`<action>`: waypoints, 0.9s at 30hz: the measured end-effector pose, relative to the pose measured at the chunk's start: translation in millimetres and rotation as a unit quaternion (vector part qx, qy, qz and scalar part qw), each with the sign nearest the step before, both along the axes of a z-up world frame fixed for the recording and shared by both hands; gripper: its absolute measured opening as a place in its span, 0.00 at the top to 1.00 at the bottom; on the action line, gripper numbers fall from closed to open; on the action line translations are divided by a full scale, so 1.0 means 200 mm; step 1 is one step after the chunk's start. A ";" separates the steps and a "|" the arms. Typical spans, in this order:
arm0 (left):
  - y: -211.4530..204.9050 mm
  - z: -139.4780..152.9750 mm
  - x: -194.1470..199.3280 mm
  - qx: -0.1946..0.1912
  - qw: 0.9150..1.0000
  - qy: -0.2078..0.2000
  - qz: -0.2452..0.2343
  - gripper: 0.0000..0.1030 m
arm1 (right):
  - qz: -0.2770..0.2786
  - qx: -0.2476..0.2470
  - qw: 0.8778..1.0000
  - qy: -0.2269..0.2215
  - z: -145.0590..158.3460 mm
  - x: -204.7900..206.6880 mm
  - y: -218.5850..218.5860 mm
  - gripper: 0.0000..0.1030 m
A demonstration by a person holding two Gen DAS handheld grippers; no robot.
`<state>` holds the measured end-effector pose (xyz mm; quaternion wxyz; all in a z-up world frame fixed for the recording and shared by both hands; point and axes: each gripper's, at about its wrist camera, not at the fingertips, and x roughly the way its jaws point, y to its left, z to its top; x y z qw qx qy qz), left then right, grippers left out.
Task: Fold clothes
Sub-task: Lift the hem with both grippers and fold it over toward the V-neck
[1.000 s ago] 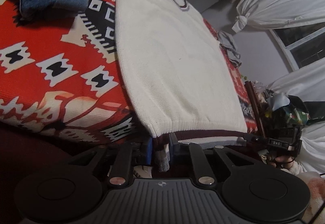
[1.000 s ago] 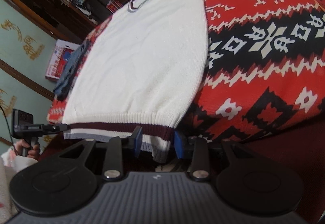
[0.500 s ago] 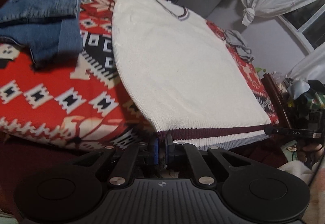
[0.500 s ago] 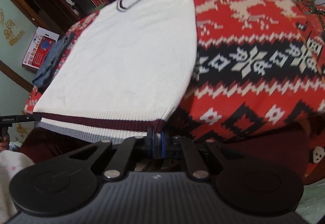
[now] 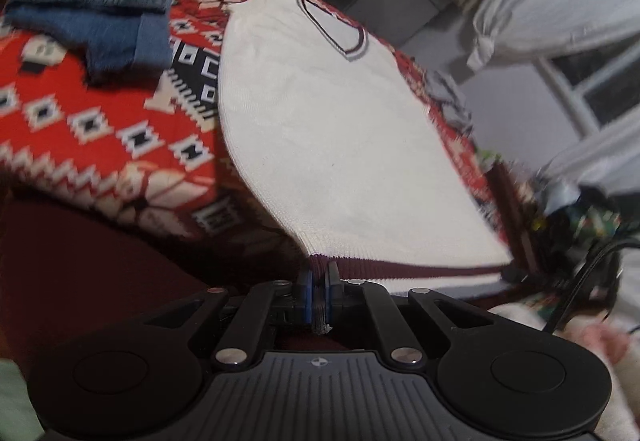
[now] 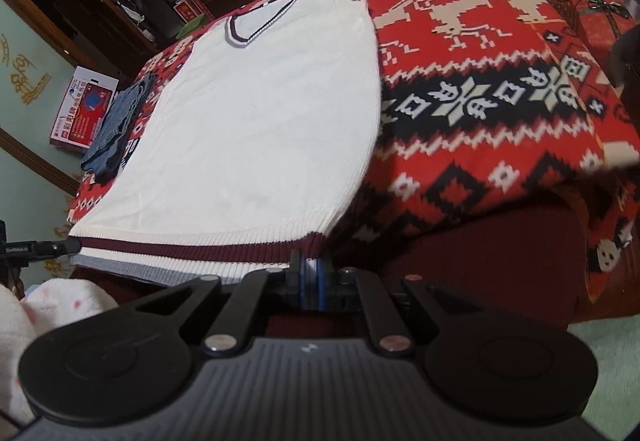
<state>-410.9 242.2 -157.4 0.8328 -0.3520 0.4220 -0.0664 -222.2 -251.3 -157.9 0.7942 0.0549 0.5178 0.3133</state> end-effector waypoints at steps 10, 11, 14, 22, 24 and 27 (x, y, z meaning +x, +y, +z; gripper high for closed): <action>0.04 0.05 0.11 -0.036 0.998 -0.020 0.042 0.95 | 0.068 -0.073 0.991 -0.086 0.18 0.08 0.19 0.94; 0.05 0.05 0.12 -0.044 0.998 -0.023 0.049 0.95 | 0.047 -0.044 0.995 -0.071 0.19 0.13 0.17 0.94; 0.10 0.05 0.18 -0.084 0.993 -0.030 0.079 0.95 | -0.013 0.035 0.999 -0.030 0.22 0.28 0.13 0.94; 0.24 0.05 0.50 -0.147 0.977 -0.045 0.145 0.95 | -0.105 0.118 0.987 0.020 0.14 0.68 0.17 0.94; 0.27 0.02 0.60 -0.152 0.975 -0.044 0.157 0.95 | -0.117 0.121 0.985 0.023 0.09 0.77 0.21 0.94; 0.33 -0.04 0.74 -0.162 0.970 -0.036 0.177 0.95 | -0.134 0.124 0.983 0.026 0.03 0.91 0.27 0.94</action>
